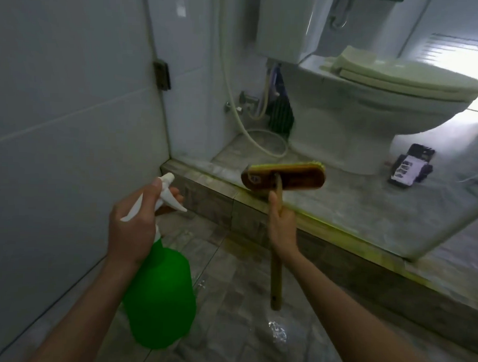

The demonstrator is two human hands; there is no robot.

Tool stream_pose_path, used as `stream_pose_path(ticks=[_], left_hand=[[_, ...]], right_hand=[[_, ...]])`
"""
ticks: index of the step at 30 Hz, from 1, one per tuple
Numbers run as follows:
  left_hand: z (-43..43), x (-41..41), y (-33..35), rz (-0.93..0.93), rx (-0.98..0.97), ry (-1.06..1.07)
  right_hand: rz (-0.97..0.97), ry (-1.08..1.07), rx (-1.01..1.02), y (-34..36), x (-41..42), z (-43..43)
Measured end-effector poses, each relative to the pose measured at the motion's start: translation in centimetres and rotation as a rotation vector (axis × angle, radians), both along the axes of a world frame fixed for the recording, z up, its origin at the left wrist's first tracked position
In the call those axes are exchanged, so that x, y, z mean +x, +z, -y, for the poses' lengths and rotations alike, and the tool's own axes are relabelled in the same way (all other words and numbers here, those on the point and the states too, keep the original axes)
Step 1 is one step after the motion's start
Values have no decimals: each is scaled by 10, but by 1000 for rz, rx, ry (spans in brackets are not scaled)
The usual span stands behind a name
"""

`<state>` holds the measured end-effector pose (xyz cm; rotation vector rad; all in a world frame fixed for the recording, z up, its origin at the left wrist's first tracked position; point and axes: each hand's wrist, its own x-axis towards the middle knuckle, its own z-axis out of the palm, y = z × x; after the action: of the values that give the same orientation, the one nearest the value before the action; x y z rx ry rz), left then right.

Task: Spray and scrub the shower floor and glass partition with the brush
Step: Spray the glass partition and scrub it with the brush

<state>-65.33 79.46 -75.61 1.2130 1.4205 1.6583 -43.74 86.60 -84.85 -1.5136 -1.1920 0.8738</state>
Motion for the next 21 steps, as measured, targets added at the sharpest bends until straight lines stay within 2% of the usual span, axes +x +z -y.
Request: stream_pose_path(ticks=[5,7,10,13,17,19,21], left_hand=[[-8,-19,-22,-32,-48,-14],[-10,-24,-29,-40,-56,-1],[-12,-23,-36,-49,-60,8],[-13,-18,-40,-60,-79,-10],[-9,0,-39,-98,-114,-49],[-8,5,-39,-121,-113,-63],[-7,5,-42,-103,-111,-101]], right_hand=[[38,121,139,93,-70,-77],[122,164,79,80,-92,-87],[136,224,-105,19,-96,-67],[0,187,-251,-19,-81,-42],[-131,151,-322,-22,-47,-14],[-288,83,-374,-29,-16,14],[-523,-71,-397,-33,23,42]])
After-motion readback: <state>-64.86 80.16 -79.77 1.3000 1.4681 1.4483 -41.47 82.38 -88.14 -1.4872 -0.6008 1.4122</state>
